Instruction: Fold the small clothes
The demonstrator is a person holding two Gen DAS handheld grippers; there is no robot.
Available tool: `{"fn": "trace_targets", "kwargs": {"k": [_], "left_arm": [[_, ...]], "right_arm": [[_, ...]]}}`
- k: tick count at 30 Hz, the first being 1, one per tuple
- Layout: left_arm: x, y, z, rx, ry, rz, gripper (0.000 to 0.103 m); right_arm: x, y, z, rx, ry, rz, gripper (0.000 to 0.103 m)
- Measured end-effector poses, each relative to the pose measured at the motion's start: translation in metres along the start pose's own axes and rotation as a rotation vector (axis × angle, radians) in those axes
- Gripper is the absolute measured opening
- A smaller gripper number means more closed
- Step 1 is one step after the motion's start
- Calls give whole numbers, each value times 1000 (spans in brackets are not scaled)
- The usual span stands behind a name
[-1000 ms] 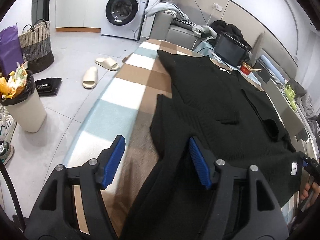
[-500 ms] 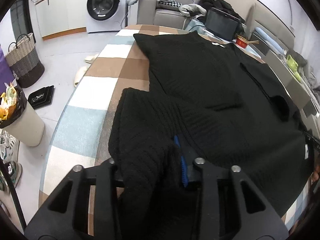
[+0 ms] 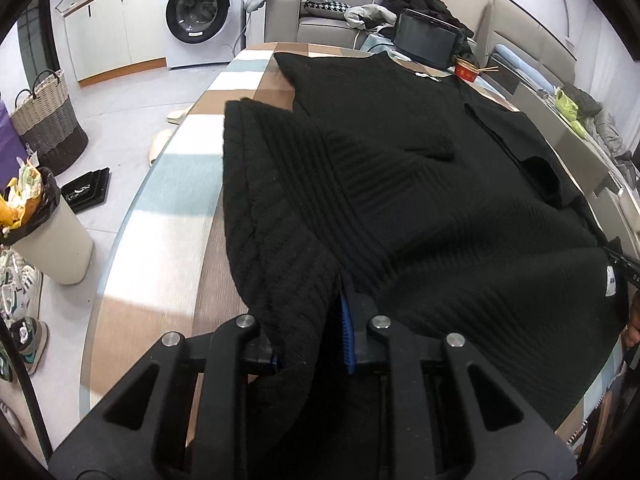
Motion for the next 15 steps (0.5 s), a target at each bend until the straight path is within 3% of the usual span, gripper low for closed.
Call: {"fn": "trace_targets", "kwargs": {"k": [5,8,15], "left_arm": [[-10,15,-11,-46,61,-14,19],[-9,30,-23,-55,82,19,24],[-26,51,-39,-28,89,42,37]], "right_arm": [[-3,12,5,19,-66,15,28],[-1,28,4,82,-95,47,49],[-31,57,6,134,-109,24,53]]}}
Point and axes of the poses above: each gripper's, at about its wrist camera, not at the fingertips, and y roughly against the way its jaws point, z to its right, x to its top, the point moved 9 cm from there along -y, roughly the way its jaws point, and after that the axes turned 3 degrees about x, right-handed, at the moved point
